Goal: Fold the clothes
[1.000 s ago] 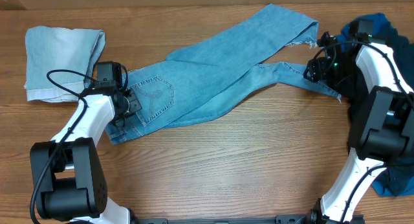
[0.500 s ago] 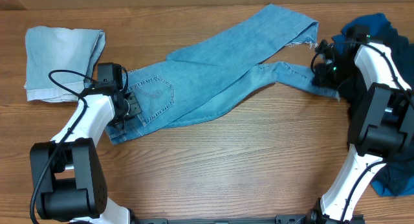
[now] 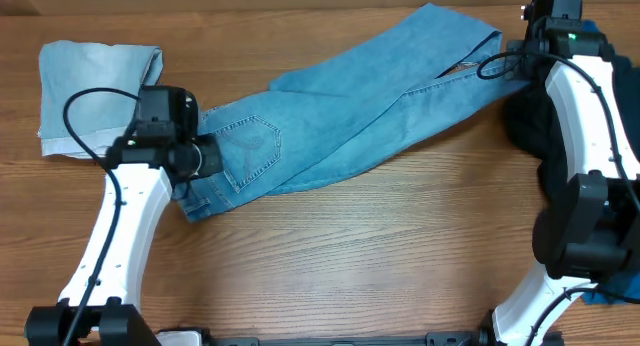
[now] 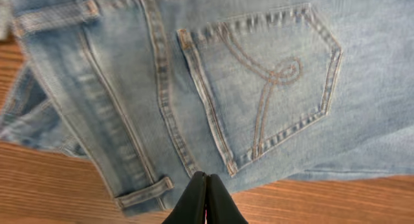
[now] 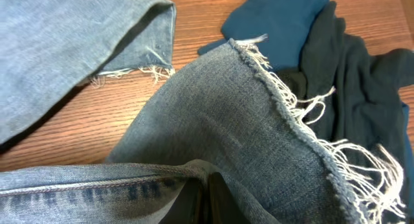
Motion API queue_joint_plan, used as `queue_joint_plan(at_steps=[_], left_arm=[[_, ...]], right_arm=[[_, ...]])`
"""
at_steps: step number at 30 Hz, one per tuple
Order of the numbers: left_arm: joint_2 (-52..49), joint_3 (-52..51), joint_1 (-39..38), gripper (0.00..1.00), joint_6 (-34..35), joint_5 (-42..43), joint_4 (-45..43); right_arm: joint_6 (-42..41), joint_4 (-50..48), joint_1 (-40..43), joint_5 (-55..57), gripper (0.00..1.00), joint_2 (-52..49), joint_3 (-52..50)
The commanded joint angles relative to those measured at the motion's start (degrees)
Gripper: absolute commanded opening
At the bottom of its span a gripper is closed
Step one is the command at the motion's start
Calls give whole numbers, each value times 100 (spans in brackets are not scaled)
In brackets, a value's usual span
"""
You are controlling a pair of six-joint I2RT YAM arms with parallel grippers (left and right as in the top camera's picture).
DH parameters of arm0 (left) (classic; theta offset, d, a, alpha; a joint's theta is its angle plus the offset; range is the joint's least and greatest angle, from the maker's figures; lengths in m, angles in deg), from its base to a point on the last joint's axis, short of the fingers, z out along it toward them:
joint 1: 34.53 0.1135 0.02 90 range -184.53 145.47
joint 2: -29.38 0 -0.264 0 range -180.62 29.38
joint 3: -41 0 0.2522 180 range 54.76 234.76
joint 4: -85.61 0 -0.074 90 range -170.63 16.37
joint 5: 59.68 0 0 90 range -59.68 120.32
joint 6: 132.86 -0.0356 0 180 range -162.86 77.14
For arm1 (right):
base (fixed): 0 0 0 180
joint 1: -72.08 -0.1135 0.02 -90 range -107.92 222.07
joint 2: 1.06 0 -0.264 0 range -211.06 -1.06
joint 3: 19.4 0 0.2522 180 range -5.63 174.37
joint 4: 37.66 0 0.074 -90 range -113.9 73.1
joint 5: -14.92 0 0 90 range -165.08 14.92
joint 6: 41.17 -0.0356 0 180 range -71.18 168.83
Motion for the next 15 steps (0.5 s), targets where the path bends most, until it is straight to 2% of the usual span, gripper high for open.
queue_joint_plan(at_steps=[1,6,10,15], left_arm=[[-243,-533,-236,4,-129,247,-382],[-247,-1261,-798,4,-129,214,-656],[-251,-1862,-870,4,42,212,-1550],[-271,-1971,-870,4,66,109,-2448]], right_arm=[[-105,85,35,-184,4,273,153],[-105,173,35,-811,4,273,151],[-107,501,35,-1132,4,273,151],[-109,931,35,-1134,4,271,151]])
